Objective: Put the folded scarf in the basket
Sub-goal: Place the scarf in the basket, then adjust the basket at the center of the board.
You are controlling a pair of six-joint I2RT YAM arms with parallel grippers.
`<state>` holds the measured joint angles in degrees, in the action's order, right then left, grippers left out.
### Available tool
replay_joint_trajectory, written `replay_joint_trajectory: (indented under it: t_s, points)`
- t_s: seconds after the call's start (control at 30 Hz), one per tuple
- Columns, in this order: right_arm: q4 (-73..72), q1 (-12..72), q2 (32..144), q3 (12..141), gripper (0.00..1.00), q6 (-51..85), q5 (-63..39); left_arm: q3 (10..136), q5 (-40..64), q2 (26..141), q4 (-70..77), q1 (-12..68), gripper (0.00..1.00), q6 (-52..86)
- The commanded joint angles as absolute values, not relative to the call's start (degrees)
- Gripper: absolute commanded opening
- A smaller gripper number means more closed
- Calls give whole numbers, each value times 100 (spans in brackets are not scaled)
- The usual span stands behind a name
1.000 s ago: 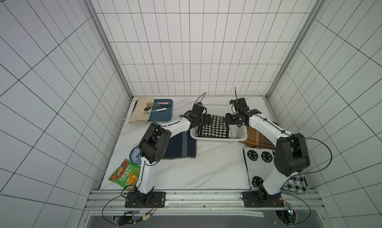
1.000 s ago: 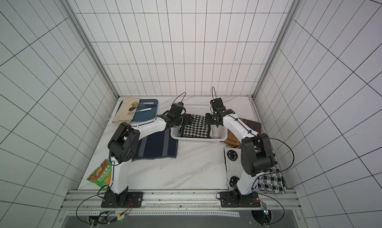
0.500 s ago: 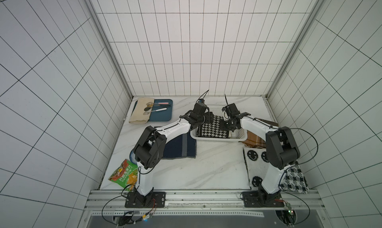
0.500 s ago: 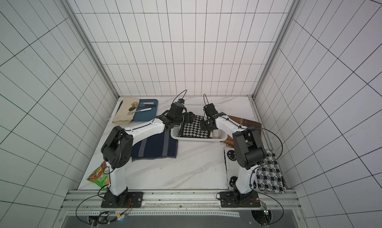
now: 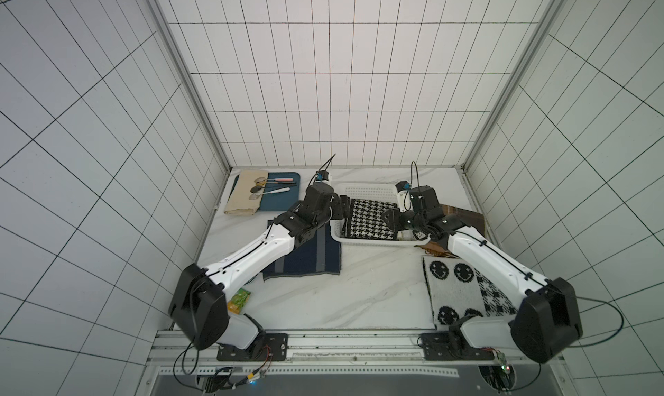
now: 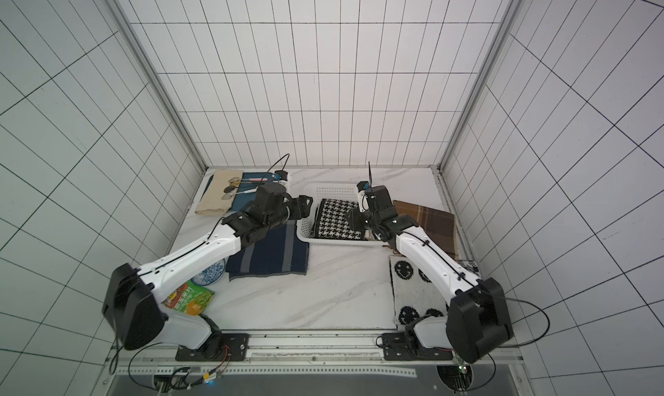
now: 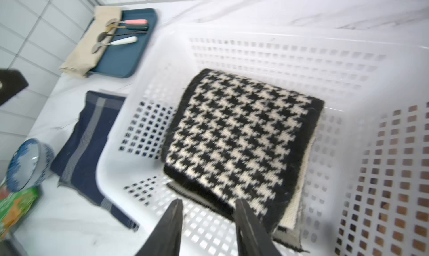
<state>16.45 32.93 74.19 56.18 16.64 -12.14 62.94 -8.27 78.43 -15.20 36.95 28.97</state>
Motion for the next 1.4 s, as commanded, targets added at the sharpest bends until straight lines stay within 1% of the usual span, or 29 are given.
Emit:
replay_joint_trajectory:
  t_s: [0.0,0.1,0.2,0.3,0.43,0.57,0.6,0.7,0.77,0.97,1.23,1.37]
  points:
    - [1319,3844,7003,4856,47,2078,-1498,5515,-1054,7468,-1705,3676,78,2927]
    - [1063,4421,6703,4438,49,2313,-1455,5043,-818,6945,-1871,3683,77,2997]
    - [586,4826,6692,4028,51,2561,-1273,4422,-669,6438,-1670,3700,77,3202]
    - [-114,5009,7205,3780,53,2799,-1277,3670,-450,6057,-1220,3698,77,3352]
    - [-576,5168,8199,4059,53,2810,-1125,2927,-638,5556,-869,3617,77,3409]
    - [-576,5168,8690,4298,52,2602,-104,2294,-659,5210,-325,3545,77,3282]
    - [-567,5167,8769,4338,52,2566,35,2237,-646,5173,-325,3551,78,3313]
    - [-347,5129,8969,4539,52,2443,439,2260,-141,5128,-381,3570,77,3260]
    - [-138,5079,9128,4737,52,2328,597,2362,-62,5152,-627,3587,77,3289]
    - [17,4830,9585,5128,52,2265,354,2355,-38,5000,-739,3635,77,3394]
    - [-1084,5456,9605,4893,55,3019,-471,2312,25,4909,-748,3665,77,3428]
    - [-976,5648,10106,5257,55,3089,-343,2314,51,4805,-791,3685,77,3413]
